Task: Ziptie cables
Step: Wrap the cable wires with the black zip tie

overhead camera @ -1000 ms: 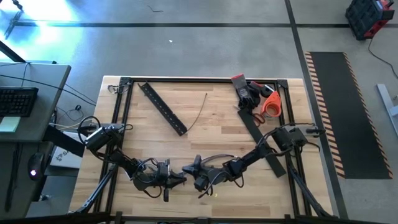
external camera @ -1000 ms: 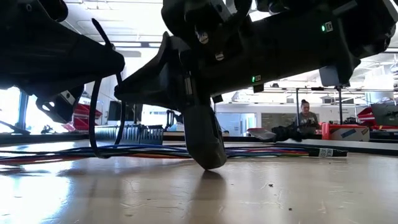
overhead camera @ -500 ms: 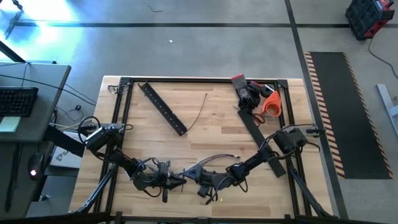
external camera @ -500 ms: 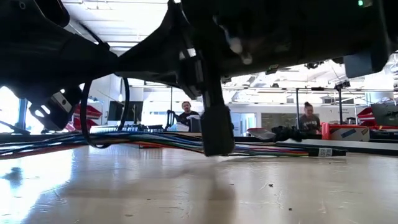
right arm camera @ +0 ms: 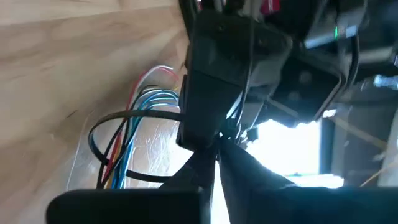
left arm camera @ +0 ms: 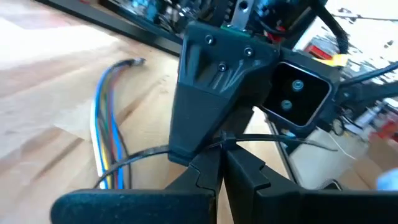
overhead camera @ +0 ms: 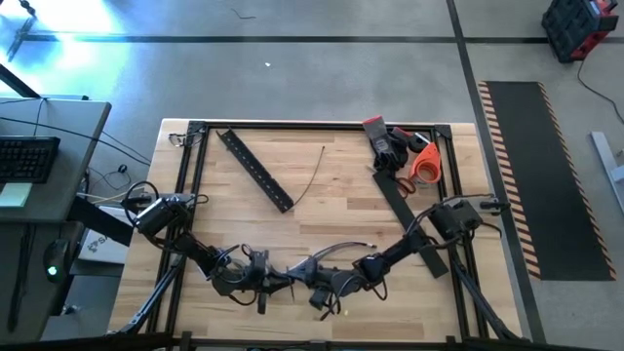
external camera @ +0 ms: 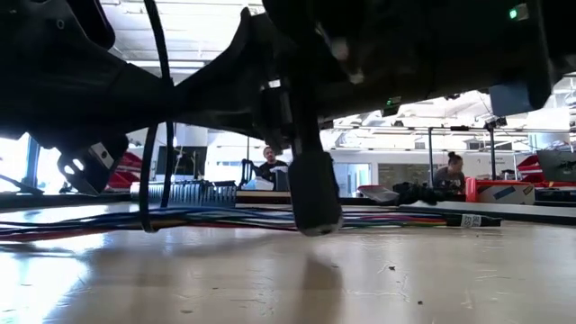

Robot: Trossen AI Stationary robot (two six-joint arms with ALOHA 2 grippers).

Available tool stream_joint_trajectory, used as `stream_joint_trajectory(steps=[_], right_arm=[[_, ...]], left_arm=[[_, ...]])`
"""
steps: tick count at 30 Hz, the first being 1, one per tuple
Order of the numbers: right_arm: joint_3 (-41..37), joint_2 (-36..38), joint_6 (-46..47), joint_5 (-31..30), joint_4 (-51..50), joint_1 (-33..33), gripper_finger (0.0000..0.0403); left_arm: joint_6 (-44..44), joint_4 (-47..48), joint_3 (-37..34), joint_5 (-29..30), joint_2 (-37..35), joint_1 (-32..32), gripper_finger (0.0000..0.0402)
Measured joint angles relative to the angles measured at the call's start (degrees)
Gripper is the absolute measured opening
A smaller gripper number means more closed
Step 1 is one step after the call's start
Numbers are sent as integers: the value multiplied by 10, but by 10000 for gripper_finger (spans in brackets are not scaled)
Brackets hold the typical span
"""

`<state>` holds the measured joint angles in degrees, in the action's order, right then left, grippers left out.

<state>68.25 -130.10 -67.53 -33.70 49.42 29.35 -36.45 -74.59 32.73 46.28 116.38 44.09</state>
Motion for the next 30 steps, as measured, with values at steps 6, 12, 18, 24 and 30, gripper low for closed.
stream_joint_trajectory(steps=[6,12,18,24,30], right_arm=[[0,3,93,-32,-20,-1,93],[0,51,188,-70,-152,4,188],[0,154,414,-58,-386,3,221],[1,217,711,98,-474,-5,216],[1,185,888,85,-444,1,207]], left_arm=[[1,2,0,73,0,19,0],[1,14,1,88,1,24,0],[43,14,37,122,34,22,0],[104,14,63,221,61,13,0],[150,14,69,211,67,0,0]])
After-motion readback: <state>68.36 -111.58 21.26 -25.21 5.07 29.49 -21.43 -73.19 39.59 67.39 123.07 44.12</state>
